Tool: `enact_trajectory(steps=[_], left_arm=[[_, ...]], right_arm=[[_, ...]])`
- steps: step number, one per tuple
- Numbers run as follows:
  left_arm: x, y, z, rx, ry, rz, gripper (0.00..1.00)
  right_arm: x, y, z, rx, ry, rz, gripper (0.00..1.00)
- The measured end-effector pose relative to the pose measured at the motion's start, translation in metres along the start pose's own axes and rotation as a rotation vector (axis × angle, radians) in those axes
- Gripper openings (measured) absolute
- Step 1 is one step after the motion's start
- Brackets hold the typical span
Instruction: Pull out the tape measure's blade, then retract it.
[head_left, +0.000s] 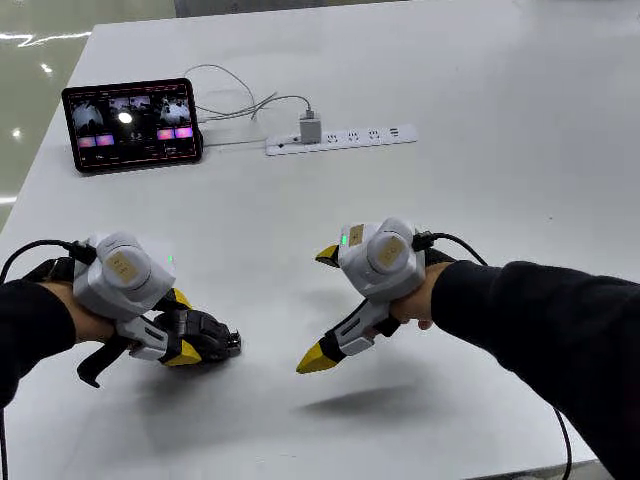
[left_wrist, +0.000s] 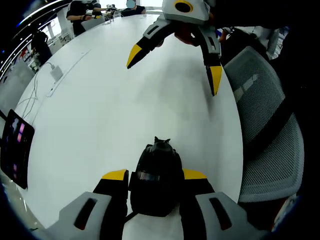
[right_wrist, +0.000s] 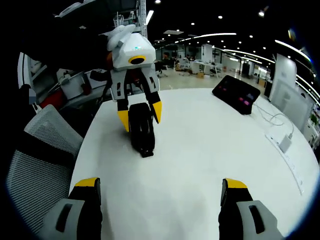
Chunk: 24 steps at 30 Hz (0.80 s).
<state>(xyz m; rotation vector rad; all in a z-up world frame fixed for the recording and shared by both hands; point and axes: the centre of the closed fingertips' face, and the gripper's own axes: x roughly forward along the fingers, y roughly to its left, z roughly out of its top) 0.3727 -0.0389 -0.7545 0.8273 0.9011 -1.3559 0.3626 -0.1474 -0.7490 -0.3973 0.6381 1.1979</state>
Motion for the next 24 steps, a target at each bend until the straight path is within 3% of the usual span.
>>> enact_trajectory(steps=[11, 24], left_arm=[[0.002, 0.000, -0.003, 0.091, 0.043, 0.008, 0.32], [0.005, 0.003, -0.006, 0.083, 0.045, 0.002, 0.31]], right_arm=[[0.021, 0.003, 0.011, -0.046, 0.008, 0.019, 0.87], [0.052, 0.012, 0.027, -0.102, -0.001, 0.054, 0.58]])
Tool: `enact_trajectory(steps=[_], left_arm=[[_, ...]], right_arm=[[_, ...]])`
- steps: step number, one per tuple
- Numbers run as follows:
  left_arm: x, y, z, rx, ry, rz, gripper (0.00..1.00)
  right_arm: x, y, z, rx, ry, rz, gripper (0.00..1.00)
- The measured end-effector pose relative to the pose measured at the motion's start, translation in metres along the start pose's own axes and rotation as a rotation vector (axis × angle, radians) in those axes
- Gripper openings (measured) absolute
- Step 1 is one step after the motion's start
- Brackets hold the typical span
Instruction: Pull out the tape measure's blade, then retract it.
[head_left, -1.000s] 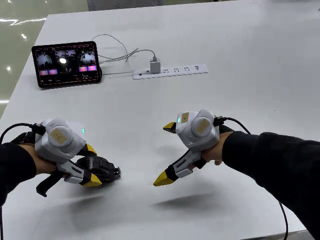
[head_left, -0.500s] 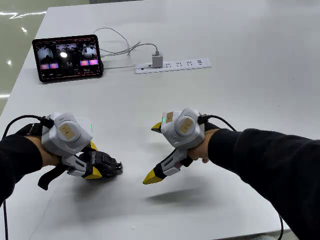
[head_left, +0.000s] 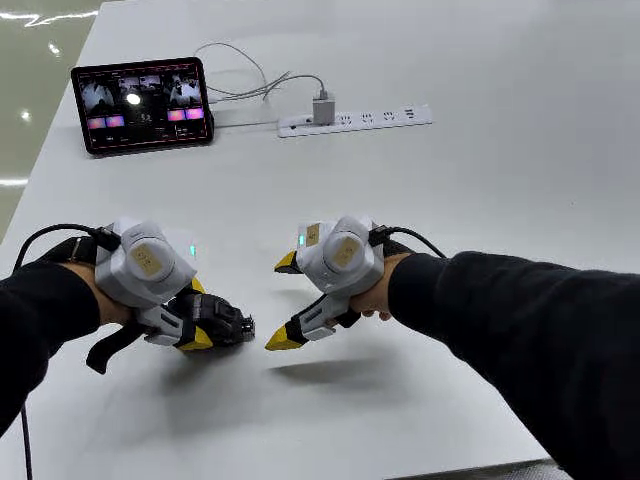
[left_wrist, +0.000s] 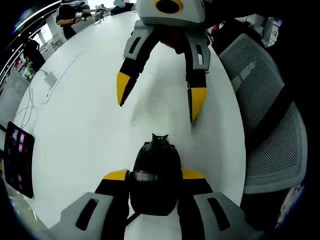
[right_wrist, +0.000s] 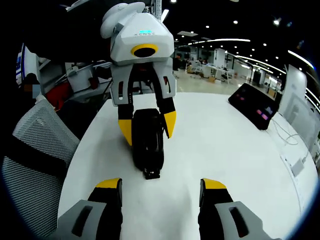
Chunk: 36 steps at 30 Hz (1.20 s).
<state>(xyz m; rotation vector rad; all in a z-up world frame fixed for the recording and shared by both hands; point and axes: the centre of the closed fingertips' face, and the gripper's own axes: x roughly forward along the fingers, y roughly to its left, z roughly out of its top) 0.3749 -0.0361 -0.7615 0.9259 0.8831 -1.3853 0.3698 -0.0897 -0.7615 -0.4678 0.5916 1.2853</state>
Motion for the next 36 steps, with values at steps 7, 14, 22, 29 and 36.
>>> enact_trajectory(steps=[7, 14, 22, 29, 36], left_arm=[[0.001, 0.002, 0.000, -0.007, -0.014, -0.007, 0.31], [0.000, -0.001, 0.001, -0.008, -0.022, -0.002, 0.32], [0.000, -0.002, 0.002, -0.005, -0.019, -0.003, 0.32], [0.000, -0.002, 0.003, -0.005, -0.020, -0.007, 0.32], [0.000, -0.002, 0.003, -0.002, -0.020, -0.005, 0.32]], right_arm=[[0.012, 0.007, -0.002, -0.024, 0.028, 0.027, 0.41], [0.023, 0.010, 0.002, -0.021, 0.023, 0.039, 0.32], [0.034, 0.011, -0.006, -0.062, 0.075, 0.045, 0.20], [0.037, 0.011, -0.006, -0.080, 0.079, 0.052, 0.15], [0.043, 0.012, -0.006, -0.082, 0.090, 0.064, 0.11]])
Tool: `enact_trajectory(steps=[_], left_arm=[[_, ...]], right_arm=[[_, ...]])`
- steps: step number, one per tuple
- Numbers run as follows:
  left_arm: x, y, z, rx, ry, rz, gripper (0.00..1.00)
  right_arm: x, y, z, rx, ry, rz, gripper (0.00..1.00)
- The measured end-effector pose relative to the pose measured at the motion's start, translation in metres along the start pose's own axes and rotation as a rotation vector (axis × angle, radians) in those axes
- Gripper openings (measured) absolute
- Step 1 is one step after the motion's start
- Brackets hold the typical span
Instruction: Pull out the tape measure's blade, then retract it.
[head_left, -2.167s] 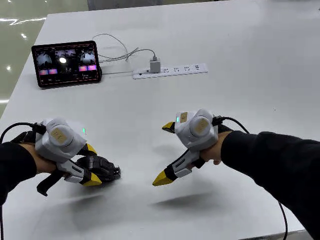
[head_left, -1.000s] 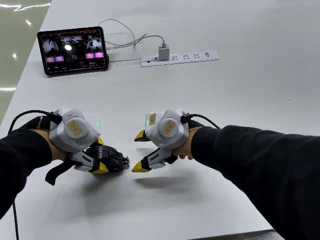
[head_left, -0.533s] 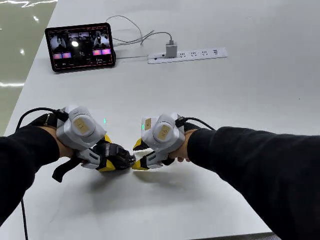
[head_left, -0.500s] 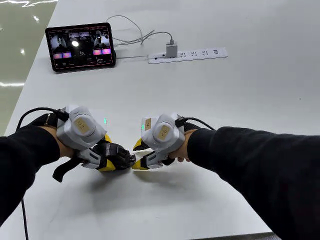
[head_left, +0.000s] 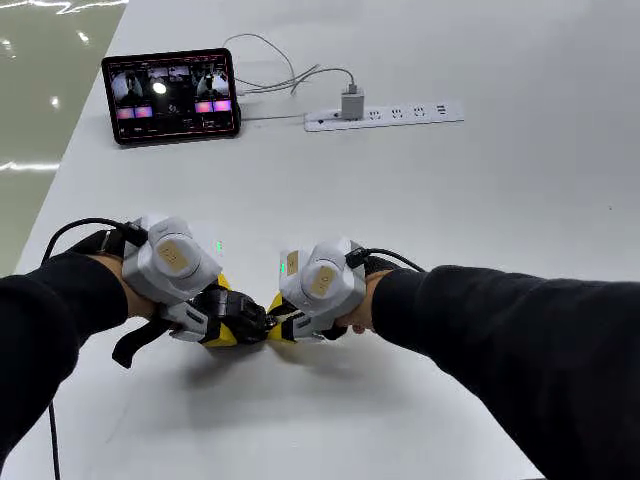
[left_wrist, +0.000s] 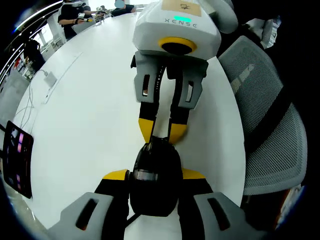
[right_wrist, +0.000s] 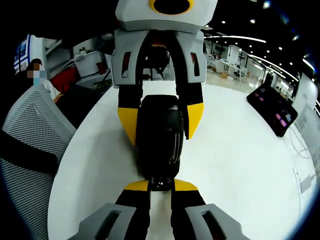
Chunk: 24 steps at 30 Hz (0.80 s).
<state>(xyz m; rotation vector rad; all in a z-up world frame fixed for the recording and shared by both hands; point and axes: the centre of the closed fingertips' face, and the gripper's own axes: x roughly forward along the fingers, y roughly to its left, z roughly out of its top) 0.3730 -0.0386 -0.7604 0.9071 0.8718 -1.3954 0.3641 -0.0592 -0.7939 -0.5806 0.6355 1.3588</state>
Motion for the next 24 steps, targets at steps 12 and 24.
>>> enact_trajectory(steps=[12, 24], left_arm=[[-0.0006, 0.0010, -0.0018, 0.011, 0.005, 0.004, 0.31], [0.0001, 0.0010, -0.0018, 0.011, 0.003, 0.003, 0.31]], right_arm=[[-0.0032, 0.0004, -0.0027, 0.010, 0.015, 0.001, 0.08], [-0.0095, 0.0001, -0.0082, 0.035, 0.018, 0.007, 0.08]])
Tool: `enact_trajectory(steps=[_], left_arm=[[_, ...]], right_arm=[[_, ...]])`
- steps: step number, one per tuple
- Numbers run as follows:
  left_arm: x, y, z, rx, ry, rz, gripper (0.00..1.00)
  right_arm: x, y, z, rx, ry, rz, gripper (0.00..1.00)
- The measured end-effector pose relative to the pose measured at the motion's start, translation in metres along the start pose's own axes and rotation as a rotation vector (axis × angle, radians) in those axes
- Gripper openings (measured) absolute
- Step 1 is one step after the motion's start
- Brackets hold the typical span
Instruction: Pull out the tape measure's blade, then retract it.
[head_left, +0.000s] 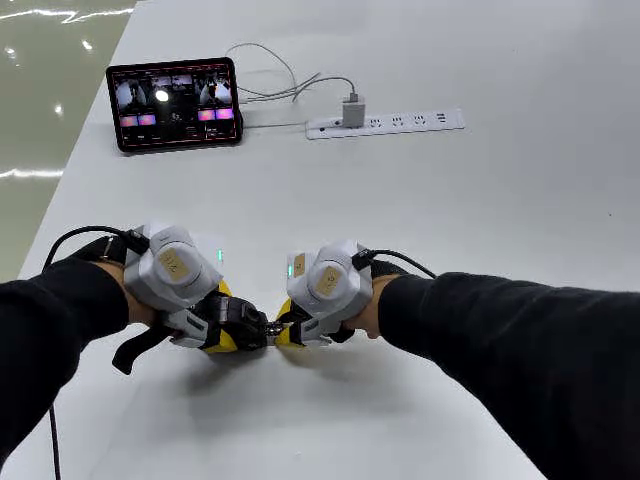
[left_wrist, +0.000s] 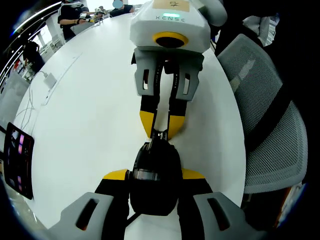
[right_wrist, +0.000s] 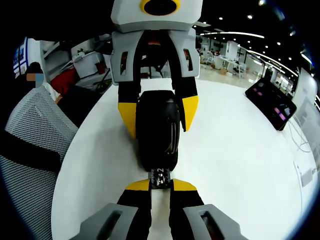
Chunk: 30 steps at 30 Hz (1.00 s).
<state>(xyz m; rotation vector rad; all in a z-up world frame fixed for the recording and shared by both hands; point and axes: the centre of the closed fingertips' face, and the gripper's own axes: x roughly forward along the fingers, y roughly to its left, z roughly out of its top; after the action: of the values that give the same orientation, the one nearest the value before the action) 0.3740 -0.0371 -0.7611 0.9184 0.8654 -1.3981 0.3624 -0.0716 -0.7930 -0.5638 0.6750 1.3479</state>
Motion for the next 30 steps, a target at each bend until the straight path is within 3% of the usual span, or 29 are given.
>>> enact_trajectory(steps=[30], left_arm=[[-0.001, -0.001, -0.001, 0.001, -0.007, -0.003, 0.31]], right_arm=[[-0.018, -0.001, -0.021, 0.025, 0.013, -0.005, 0.08]])
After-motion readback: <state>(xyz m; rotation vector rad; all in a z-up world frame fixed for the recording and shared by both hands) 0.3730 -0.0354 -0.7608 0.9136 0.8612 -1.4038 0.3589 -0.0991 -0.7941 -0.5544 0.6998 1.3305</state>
